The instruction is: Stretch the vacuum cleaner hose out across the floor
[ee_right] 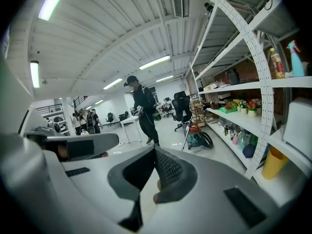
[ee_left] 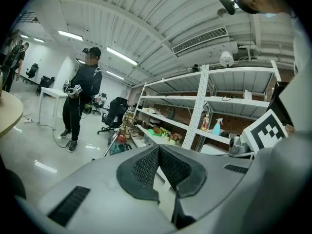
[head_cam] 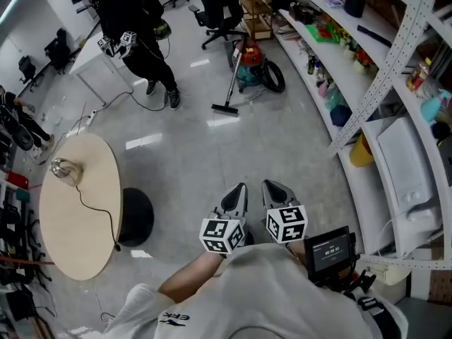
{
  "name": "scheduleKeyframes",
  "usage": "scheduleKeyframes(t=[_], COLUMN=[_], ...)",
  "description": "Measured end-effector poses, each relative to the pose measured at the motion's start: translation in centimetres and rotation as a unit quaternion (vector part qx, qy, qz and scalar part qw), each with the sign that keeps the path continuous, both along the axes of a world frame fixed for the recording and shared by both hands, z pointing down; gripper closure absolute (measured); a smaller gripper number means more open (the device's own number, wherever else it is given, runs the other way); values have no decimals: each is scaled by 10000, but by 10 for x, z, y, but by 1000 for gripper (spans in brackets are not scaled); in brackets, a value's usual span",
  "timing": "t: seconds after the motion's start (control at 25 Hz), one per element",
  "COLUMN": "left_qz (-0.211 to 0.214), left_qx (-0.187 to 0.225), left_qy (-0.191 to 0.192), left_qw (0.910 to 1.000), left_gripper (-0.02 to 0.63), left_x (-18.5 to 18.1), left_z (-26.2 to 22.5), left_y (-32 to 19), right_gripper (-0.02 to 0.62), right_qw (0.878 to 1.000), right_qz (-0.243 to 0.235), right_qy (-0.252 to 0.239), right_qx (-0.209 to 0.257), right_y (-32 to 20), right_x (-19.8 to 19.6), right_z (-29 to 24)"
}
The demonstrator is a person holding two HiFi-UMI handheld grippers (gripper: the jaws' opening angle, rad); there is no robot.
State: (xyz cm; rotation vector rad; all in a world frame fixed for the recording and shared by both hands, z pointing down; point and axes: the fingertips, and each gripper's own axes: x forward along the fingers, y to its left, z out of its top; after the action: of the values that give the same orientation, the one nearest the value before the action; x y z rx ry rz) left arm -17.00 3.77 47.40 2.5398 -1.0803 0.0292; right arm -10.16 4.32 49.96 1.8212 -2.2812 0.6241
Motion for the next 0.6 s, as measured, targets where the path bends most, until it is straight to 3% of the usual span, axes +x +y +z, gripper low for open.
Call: scheduleKeyframes(t=[0.4,0.6], left_qz=[368,391], left_qx=[153,25], left_qy=[51,109], left_qw=[9992,9992], left_gripper=[604,604], left_x=[-13,-22], left_z=[-11,-2], left_y=[-135,-180], right_gripper=[597,597], right_qw=[9993,9990], right_qz=[319,421], right_qy=[119,169], right_qx=[145,62], right_y=[-133,-177], right_x=[-10,-14], right_z=[-16,-12])
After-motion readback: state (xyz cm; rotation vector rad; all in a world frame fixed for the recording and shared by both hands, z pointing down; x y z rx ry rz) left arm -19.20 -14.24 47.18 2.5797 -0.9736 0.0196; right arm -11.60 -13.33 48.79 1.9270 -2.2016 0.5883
